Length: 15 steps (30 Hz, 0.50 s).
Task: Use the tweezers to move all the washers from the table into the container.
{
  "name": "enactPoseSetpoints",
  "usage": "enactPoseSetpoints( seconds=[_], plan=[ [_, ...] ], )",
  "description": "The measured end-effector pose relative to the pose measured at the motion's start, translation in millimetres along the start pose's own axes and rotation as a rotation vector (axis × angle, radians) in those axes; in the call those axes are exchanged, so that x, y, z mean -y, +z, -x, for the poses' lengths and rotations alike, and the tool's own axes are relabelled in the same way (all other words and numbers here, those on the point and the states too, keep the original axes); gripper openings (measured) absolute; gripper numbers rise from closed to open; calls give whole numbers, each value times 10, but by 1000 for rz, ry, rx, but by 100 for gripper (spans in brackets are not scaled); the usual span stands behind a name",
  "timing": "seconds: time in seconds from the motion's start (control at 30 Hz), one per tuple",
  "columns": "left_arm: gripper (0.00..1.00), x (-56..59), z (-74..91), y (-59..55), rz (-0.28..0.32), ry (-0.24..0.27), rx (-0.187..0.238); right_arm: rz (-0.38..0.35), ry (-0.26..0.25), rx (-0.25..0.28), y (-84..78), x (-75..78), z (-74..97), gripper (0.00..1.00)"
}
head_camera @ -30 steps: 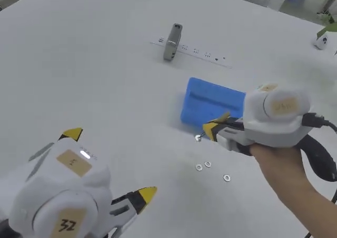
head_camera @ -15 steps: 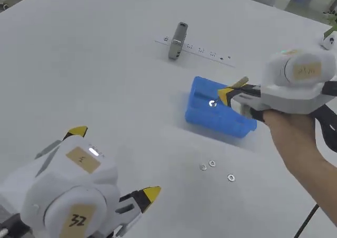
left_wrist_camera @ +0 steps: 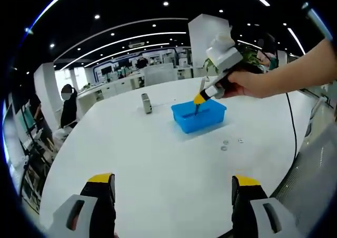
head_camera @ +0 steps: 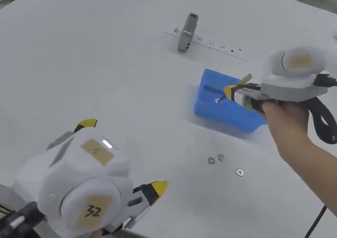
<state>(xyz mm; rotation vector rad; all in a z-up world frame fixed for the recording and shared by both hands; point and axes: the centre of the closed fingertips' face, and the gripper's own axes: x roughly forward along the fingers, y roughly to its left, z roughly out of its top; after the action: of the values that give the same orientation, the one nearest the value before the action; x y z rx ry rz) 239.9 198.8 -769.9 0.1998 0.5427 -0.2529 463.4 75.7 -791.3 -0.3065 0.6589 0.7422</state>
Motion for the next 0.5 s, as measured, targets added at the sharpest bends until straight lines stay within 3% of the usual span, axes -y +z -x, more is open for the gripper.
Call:
enactPoseSetpoints(
  seconds=[0.33, 0.47, 0.5],
  plan=[
    [94, -1, 5, -12, 0, 1, -5, 26, -2, -65, -194, -16, -148, 2],
    [93, 7, 3, -23, -5, -2, -12, 20, 0, -85, -246, -34, -117, 2],
    [93, 9, 2, -25, -6, -2, -13, 20, -3, -67, -229, -26, -122, 2]
  ],
)
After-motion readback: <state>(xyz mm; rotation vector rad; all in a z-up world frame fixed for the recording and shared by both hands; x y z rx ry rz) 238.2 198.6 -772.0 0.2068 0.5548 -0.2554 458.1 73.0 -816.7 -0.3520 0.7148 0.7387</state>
